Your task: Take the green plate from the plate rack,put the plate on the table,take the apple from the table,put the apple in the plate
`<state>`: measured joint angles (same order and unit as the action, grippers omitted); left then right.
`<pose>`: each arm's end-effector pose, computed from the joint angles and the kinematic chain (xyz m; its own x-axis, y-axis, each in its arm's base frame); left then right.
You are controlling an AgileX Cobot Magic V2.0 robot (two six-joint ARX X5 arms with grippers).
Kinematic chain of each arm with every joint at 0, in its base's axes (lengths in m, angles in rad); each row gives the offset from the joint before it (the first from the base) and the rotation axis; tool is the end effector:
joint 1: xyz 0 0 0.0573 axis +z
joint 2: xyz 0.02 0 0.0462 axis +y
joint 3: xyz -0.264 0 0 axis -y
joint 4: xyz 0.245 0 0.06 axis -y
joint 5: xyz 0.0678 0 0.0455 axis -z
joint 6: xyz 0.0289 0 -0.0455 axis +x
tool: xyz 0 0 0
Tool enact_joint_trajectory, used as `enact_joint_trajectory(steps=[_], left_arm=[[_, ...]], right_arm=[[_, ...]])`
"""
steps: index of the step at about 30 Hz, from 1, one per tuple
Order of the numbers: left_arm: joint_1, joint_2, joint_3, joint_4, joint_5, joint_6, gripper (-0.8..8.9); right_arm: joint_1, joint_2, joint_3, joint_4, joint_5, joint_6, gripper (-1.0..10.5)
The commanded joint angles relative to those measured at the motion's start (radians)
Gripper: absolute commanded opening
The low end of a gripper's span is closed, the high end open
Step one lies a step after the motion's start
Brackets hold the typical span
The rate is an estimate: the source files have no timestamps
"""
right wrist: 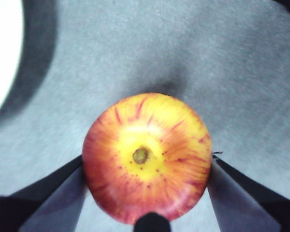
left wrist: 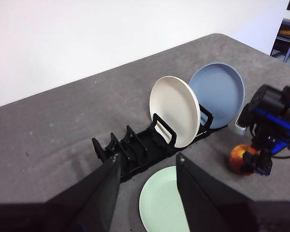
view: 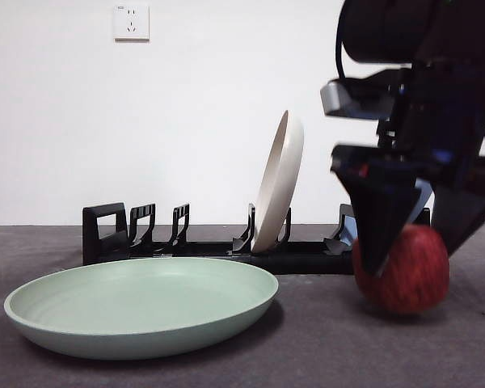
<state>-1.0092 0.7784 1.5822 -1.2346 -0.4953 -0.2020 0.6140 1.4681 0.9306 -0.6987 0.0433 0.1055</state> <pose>0.0348 -0.0296 0.4680 0.8280 -0.4235 -0.3674 0.4596 0.8880 0.0121 0.2180 0.1521 0.2009 0.2931 0.1536 -0.9437 -0.4795 0.8775 -0.0061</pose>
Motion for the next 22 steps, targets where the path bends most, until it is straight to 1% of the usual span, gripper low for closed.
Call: enact_joint_trajectory(steps=[1,6,9,14,19,22], left_arm=[[-0.002,-0.001,-0.003,-0.01,-0.002,-0.02,1.95],[-0.002,-0.001,-0.003,-0.023,-0.003,-0.03,1.95],[-0.002,-0.002,-0.003,-0.03,-0.003,-0.031,1.95],[-0.002,-0.001,-0.003,-0.035,-0.002,-0.032,1.94],[-0.002,-0.001,-0.003,-0.041,0.005,-0.034,1.94],[-0.002,-0.001,-0.003,-0.044,0.005,-0.034,1.94]], right_arm=[[0.003,-0.03,0.079,-0.04,-0.059,0.007,-0.1],[0.032,-0.047,0.23,-0.125,-0.185,0.006,-0.1],[0.07,-0.046,0.318,-0.146,-0.232,0.006,-0.1],[0.17,-0.041,0.428,-0.111,-0.23,0.006,-0.1],[0.255,-0.009,0.464,-0.03,-0.15,0.008,-0.1],[0.286,0.042,0.485,-0.014,-0.144,0.019,-0.1]])
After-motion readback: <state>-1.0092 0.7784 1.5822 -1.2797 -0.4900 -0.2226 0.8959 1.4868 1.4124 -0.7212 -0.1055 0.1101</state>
